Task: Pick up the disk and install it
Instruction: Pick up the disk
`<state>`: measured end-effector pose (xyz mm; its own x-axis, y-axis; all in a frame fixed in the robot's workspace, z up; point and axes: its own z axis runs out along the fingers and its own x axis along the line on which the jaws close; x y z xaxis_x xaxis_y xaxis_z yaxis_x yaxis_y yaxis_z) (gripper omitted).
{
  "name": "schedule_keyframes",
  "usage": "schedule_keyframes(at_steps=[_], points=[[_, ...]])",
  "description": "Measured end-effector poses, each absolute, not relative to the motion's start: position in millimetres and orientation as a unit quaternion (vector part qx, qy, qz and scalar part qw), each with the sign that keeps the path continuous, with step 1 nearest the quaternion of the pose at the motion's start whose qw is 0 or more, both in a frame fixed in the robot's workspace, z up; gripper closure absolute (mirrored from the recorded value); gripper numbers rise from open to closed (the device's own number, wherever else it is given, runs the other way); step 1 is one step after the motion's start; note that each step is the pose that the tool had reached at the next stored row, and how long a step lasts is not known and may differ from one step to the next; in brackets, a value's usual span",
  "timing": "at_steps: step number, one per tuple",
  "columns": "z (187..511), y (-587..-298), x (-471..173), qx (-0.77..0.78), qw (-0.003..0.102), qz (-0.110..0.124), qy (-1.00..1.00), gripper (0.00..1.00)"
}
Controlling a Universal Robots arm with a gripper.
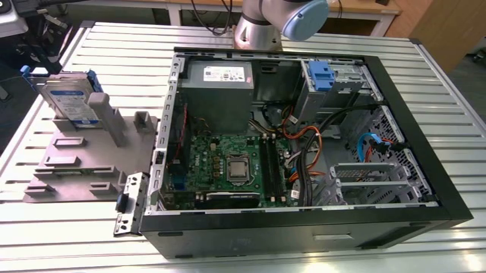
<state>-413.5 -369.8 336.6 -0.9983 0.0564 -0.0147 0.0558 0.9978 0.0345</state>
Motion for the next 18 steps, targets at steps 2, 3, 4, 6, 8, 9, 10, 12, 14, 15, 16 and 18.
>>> schedule_keyframes(at_steps=[2,3,4,6,8,9,10,12,14,15,16,18], points=[[336.6,-369.8,-413.5,0.001,0.007,0.017,1.000,0.89],[336.6,-369.8,-413.5,-0.007,0.007,0.017,1.000,0.89],[336.7,-369.9,-413.5,-0.015,0.007,0.017,1.000,0.89],[336.6,-369.8,-413.5,-0.033,0.007,0.017,0.999,0.89],[336.6,-369.8,-413.5,-0.052,0.006,0.018,0.998,0.89],[336.6,-369.8,-413.5,-0.061,0.006,0.018,0.998,0.89],[336.6,-369.8,-413.5,-0.070,0.006,0.018,0.997,0.89],[336.6,-369.8,-413.5,-0.088,0.006,0.018,0.996,0.89],[336.6,-369.8,-413.5,-0.106,0.005,0.018,0.994,0.89],[336.6,-369.8,-413.5,-0.115,0.005,0.018,0.993,0.89],[336.6,-369.8,-413.5,-0.124,0.005,0.018,0.992,0.89],[336.5,-369.8,-413.5,-0.142,0.005,0.018,0.990,0.89]])
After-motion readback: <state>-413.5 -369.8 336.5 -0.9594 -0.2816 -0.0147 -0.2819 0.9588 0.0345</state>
